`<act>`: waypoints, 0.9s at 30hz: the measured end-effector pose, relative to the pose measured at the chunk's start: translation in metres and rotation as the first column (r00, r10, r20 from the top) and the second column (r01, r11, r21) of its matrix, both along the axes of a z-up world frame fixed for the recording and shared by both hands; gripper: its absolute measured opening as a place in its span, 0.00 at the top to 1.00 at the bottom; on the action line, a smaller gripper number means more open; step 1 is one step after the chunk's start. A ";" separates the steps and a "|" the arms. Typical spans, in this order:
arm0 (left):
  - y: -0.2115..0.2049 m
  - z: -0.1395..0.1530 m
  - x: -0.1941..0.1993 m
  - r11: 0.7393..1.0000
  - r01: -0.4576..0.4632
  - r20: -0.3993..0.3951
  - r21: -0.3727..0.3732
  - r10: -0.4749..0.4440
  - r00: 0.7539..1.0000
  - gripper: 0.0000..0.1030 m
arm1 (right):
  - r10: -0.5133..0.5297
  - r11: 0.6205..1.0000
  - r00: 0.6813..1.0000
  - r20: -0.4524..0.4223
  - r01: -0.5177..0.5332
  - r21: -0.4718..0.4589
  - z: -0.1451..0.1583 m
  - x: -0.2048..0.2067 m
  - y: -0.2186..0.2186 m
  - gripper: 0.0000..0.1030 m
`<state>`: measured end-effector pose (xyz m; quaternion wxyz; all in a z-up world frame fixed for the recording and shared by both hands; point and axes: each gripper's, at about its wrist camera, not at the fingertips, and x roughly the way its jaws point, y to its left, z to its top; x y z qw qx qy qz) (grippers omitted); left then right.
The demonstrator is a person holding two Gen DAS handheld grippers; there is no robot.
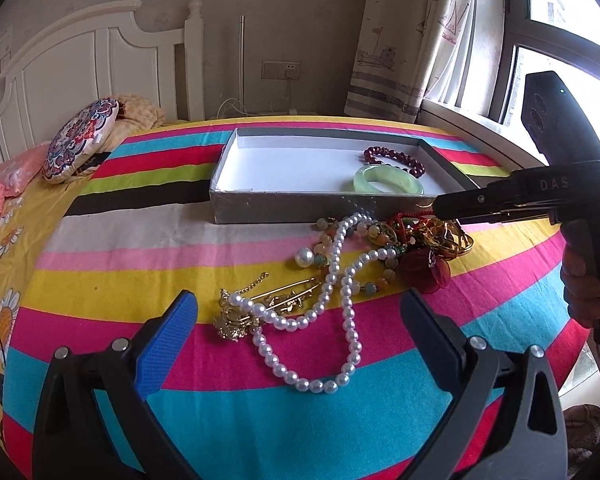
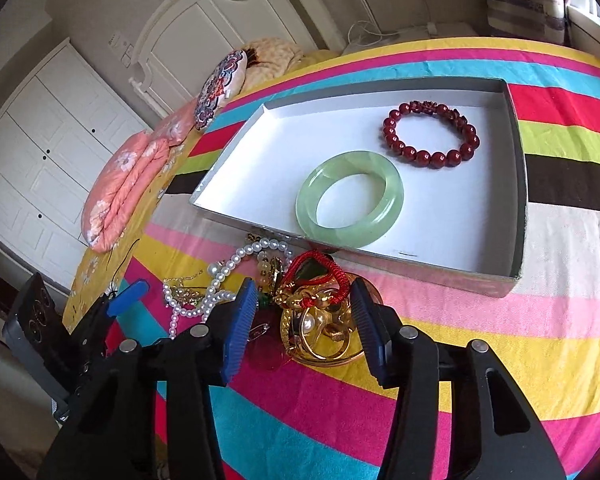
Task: Organize jewelry
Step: 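Grasp the red cord bracelet with gold beads using the right tool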
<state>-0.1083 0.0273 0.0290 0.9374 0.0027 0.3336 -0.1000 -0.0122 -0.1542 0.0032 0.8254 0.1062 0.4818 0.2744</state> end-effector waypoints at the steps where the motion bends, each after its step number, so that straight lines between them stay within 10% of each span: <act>1: 0.000 0.000 0.000 1.000 0.002 0.002 0.002 -0.002 1.000 0.02 | -0.003 1.000 1.000 0.014 0.003 -0.010 0.000 0.000 0.001 0.68; 7: 0.000 0.000 -0.001 1.000 0.003 0.000 0.000 -0.003 1.000 0.02 | 0.012 0.998 0.987 0.161 -0.001 -0.068 0.023 -0.014 0.004 0.90; 27: -0.061 0.023 0.010 0.988 0.154 -0.034 0.017 -0.154 0.988 0.03 | -0.150 0.989 0.936 0.317 0.138 0.061 0.070 -0.070 -0.090 0.91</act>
